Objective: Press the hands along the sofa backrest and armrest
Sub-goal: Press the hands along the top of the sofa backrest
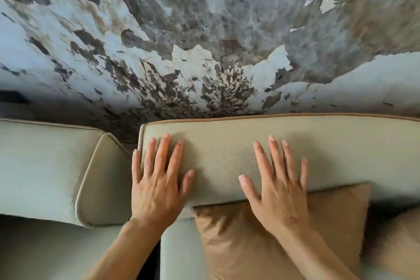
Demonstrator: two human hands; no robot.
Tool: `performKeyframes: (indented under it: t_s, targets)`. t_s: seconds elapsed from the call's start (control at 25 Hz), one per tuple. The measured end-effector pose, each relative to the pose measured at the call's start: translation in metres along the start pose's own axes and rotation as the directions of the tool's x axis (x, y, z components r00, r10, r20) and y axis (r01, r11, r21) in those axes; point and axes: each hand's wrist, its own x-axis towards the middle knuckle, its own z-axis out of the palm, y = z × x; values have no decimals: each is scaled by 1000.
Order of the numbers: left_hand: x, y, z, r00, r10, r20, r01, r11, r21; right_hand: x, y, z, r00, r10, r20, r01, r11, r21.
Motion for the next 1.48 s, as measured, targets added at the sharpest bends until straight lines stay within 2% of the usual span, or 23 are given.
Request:
performKeyframes:
  t_s: [0.04,0.2,0.32,0.68,1.48]
  targets:
    - [2,0,7,1000,7,-28,-7,1000,7,3,0,11,1000,-5,9,4,1000,14]
    - [-1,-3,34,978,49,-203,-36,997,67,3,9,49,993,-37,-108,36,999,-9]
    - [1,-5,38,967,69,-246,-44,993,107,7,10,56,983,-39,-178,36,999,-20]
    - [51,-2,47,962,67,-263,-40,994,106,47,12,73,963,2,-271,-13,999,-41]
    - [158,0,78,951,148,-270,-125,987,100,133,27,102,942,87,-324,-123,988,-93]
